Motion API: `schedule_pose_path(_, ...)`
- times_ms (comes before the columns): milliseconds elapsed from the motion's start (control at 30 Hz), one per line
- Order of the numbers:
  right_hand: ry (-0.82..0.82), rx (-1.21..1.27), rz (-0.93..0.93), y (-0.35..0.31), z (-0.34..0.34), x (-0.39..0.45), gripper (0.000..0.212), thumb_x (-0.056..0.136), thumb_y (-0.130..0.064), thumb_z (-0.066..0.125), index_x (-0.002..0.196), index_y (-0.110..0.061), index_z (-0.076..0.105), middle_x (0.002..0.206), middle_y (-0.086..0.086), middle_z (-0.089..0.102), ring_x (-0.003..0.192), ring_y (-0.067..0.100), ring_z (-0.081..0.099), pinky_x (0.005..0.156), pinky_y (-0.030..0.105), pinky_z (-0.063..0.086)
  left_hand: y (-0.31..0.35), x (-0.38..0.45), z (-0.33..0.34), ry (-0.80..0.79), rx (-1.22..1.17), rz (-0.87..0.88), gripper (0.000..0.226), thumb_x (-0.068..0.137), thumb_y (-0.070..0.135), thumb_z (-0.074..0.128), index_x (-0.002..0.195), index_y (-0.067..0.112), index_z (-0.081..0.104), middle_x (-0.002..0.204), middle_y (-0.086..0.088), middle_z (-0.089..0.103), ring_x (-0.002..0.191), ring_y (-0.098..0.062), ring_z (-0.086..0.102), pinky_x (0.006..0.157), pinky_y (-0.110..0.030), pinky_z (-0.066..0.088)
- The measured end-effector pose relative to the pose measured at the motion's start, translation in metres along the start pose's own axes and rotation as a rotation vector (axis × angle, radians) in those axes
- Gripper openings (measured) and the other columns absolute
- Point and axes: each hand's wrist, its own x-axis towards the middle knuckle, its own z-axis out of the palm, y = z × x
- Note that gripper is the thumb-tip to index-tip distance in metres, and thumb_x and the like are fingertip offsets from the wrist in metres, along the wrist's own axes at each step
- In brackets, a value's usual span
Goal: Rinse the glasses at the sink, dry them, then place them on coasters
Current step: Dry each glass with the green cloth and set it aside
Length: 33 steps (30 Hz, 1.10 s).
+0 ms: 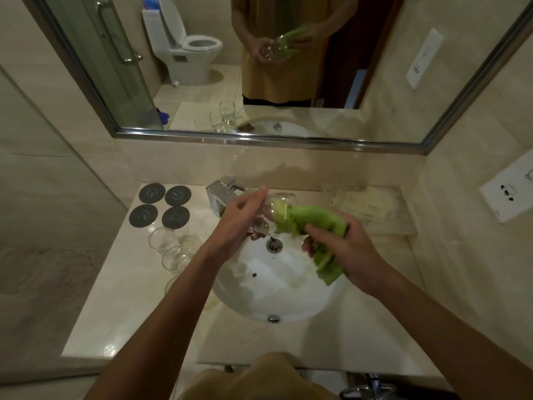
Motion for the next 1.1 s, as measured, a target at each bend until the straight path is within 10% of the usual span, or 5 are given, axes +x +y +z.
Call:
schedule_pose_path(133,0.444,0.195,0.123,0.014,-0.017,0.001,0.018,0.092,-0.017,0.069,0.108,-0.009,0.069,0.087,0.017,0.071,0.075,0.022,0.069,0.065,0.036,0.057,-0.007,0.006,0.006,0.031,-0.076,0.050,0.057,0.096,0.050,0.053,0.112,-0.005,0.056,0.093,-0.015,0.066,0.063,-0.019,0.057,0.056,-0.029,0.043)
schedule_pose_path(300,0.448,0.409,0.370,0.021,-0.010,-0.007,0.034,0.085,-0.030,0.076,0.107,-0.005,0.069,0.097,0.020,0.075,0.082,0.032,0.071,0.055,0.029,0.055,-0.021,0.007,0.054,-0.052,-0.007,0.059,0.051,0.099,0.047,0.052,0.114,-0.002,0.052,0.106,-0.014,0.069,0.085,-0.028,0.067,0.078,-0.043,0.056)
schedule_pose_path(467,0.622,0.577,0.445,0.035,-0.033,-0.018,0.017,0.088,-0.004,0.069,0.103,0.002,0.069,0.086,0.026,0.071,0.074,0.035,0.072,0.038,0.022,0.039,-0.041,0.009,0.101,-0.116,0.019,0.080,0.029,0.100,0.026,0.055,0.109,-0.002,0.053,0.104,-0.012,0.070,0.077,-0.017,0.065,0.064,-0.026,0.054)
schedule_pose_path(667,0.887,0.328,0.393,0.055,-0.081,-0.042,0.013,0.081,0.010,0.066,0.092,0.003,0.067,0.080,0.018,0.073,0.067,0.032,0.074,0.067,0.047,0.059,-0.080,0.035,0.126,-0.373,0.474,0.168,0.021,0.099,0.034,0.058,0.117,0.025,0.065,0.136,0.009,0.057,0.121,-0.010,0.056,0.095,-0.028,0.049)
schedule_pose_path(1100,1.036,-0.235,0.423,0.120,-0.184,-0.054,0.013,0.076,-0.006,0.078,0.086,-0.009,0.070,0.075,0.005,0.069,0.056,0.011,0.064,0.044,0.020,0.046,-0.128,0.065,0.261,-0.683,1.228,0.419,0.090,0.069,0.036,0.087,0.141,0.016,0.037,0.133,-0.006,0.048,0.115,-0.028,0.052,0.084,-0.043,0.052)
